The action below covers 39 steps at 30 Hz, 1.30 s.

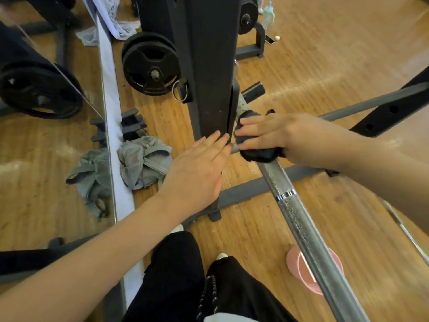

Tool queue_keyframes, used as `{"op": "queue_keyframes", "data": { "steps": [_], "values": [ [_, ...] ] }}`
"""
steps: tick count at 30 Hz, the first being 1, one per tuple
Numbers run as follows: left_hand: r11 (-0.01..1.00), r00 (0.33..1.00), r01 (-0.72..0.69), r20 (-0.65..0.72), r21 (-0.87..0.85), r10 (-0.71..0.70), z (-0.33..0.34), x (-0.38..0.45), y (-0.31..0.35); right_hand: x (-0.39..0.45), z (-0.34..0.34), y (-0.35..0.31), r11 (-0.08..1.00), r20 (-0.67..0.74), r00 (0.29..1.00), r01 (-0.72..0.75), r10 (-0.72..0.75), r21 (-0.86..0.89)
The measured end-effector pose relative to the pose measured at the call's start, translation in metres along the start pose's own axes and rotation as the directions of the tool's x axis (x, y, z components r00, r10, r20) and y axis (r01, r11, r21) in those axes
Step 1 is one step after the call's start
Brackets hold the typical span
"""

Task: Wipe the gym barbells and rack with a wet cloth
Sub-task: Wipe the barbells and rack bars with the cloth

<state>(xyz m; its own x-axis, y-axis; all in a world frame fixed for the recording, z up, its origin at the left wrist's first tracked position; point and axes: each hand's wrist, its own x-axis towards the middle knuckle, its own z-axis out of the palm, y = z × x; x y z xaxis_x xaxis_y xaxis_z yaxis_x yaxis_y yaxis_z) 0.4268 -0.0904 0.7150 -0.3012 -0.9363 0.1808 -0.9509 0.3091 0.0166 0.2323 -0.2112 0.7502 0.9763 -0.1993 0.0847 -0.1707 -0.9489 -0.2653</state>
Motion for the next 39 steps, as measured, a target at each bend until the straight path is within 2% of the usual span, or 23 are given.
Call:
{"op": "queue_keyframes", "data": {
  "steps": [3, 9, 10, 12, 14, 17, 20, 25, 27, 30, 31, 34, 37, 39],
  "values": [
    [1.000, 1.000, -0.003, -0.009, -0.017, 0.003, -0.003, 0.001, 0.002, 0.012, 0.000, -0.003, 0.991, -0.042, 0.992, -0.117, 0.120, 0.065],
    [0.999, 0.999, 0.015, -0.052, -0.030, -0.016, -0.012, 0.001, -0.003, -0.021, -0.002, -0.031, 0.959, -0.123, 0.975, -0.150, 0.183, 0.241],
    [1.000, 0.998, 0.010, -0.057, -0.021, -0.011, -0.013, 0.000, -0.003, -0.019, -0.004, -0.026, 0.942, -0.183, 0.952, -0.189, 0.244, 0.276],
    [1.000, 0.998, -0.006, -0.056, -0.004, 0.006, -0.012, -0.001, -0.002, -0.006, -0.008, -0.012, 0.852, -0.284, 0.837, -0.340, 0.467, 0.398],
    [1.000, 0.998, -0.024, -0.049, 0.003, 0.024, -0.012, -0.001, 0.000, 0.018, -0.007, 0.002, 0.785, -0.301, 0.751, -0.440, 0.588, 0.435],
    [0.999, 0.997, -0.052, -0.052, 0.005, 0.052, -0.013, 0.000, 0.003, 0.047, -0.004, 0.010, 0.795, -0.203, 0.788, -0.497, 0.581, 0.348],
    [0.998, 0.996, -0.062, -0.057, 0.007, 0.062, -0.016, 0.002, 0.003, 0.036, -0.002, -0.003, 0.784, -0.129, 0.786, -0.560, 0.605, 0.269],
    [0.998, 0.996, -0.058, -0.067, -0.016, 0.057, -0.019, 0.005, 0.000, -0.007, 0.003, -0.046, 0.828, -0.106, 0.848, -0.470, 0.520, 0.306],
    [0.998, 0.996, -0.063, -0.068, -0.025, 0.062, -0.019, 0.008, -0.001, 0.003, -0.002, -0.040, 0.789, -0.128, 0.807, -0.510, 0.577, 0.342],
    [0.998, 0.996, -0.061, -0.061, -0.029, 0.059, -0.021, 0.009, -0.001, 0.032, -0.008, -0.017, 0.723, -0.245, 0.699, -0.547, 0.672, 0.422],
    [0.998, 0.996, -0.062, -0.060, -0.029, 0.060, -0.021, 0.009, -0.001, 0.042, -0.007, -0.009, 0.717, -0.248, 0.694, -0.541, 0.676, 0.439],
    [0.998, 0.996, -0.066, -0.056, -0.026, 0.064, -0.022, 0.009, 0.000, 0.053, 0.005, -0.006, 0.735, -0.153, 0.769, -0.503, 0.621, 0.455],
    [0.998, 0.997, -0.061, -0.056, -0.026, 0.060, -0.021, 0.007, 0.001, 0.038, 0.011, -0.018, 0.655, -0.081, 0.765, -0.486, 0.639, 0.579],
    [0.997, 0.997, -0.063, -0.046, -0.038, 0.062, -0.019, 0.008, 0.003, 0.026, 0.010, -0.027, 0.679, -0.088, 0.774, -0.487, 0.626, 0.549]
  ]
}}
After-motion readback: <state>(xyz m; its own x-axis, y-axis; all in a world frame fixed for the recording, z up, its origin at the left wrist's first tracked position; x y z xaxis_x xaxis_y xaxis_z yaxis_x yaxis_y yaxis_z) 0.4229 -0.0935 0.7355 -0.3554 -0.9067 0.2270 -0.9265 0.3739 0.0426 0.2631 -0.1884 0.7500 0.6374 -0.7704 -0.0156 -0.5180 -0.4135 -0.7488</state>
